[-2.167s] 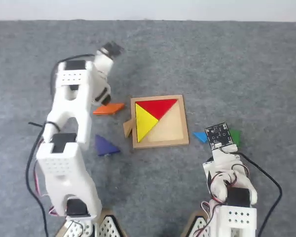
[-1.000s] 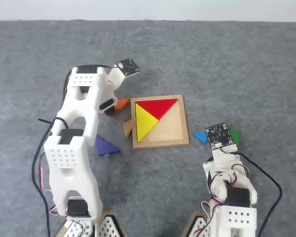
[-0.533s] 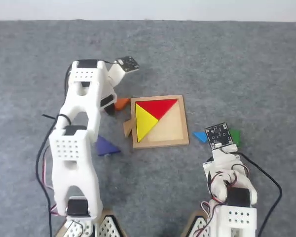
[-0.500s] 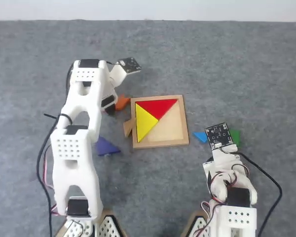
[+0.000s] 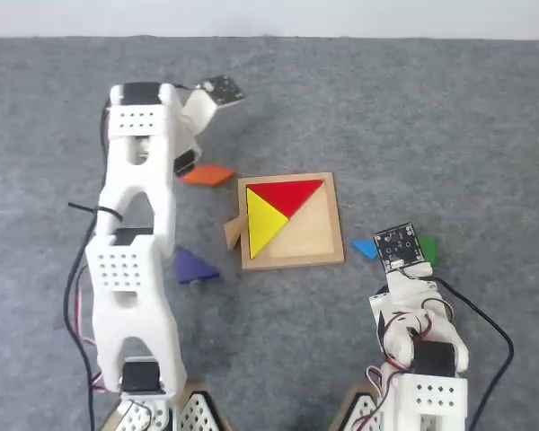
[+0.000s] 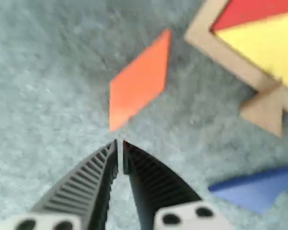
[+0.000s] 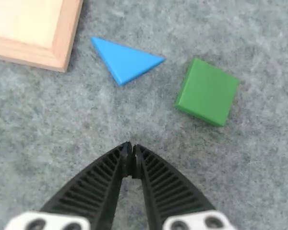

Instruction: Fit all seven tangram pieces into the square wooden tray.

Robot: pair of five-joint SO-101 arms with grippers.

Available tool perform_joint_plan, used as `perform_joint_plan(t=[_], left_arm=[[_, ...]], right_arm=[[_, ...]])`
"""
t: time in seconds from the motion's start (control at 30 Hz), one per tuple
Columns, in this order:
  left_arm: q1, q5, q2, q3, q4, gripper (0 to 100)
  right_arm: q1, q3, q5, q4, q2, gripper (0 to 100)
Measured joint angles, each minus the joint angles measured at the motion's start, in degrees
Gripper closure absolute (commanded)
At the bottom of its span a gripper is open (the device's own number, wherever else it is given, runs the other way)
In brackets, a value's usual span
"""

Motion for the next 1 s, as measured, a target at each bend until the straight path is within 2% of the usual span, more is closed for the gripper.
perform_joint_plan(t=[0.23,0.4,0.53,0.73,0.87,1.0], left_arm=[[2.2,14.68,3.87,-0.35,-15.3,85],[3.08,15.74,10.11,-0.35,-17.14,86],[3.08,13.01,10.46,-1.32,-12.84,90],[-0.44,7.82,9.58,-3.34,2.11,93],[-5.71,5.98,4.92,1.85,3.25,93],[-9.85,2.55,-1.41,12.31,3.25,94]], right_arm=[[0.0,0.0,0.0,0.0,0.0,99.1],[0.0,0.0,0.0,0.0,0.0,99.1],[0.0,0.0,0.0,0.0,0.0,99.1],[0.0,0.0,0.0,0.0,0.0,99.1],[0.0,0.0,0.0,0.0,0.0,99.1],[0.0,0.0,0.0,0.0,0.0,99.1]])
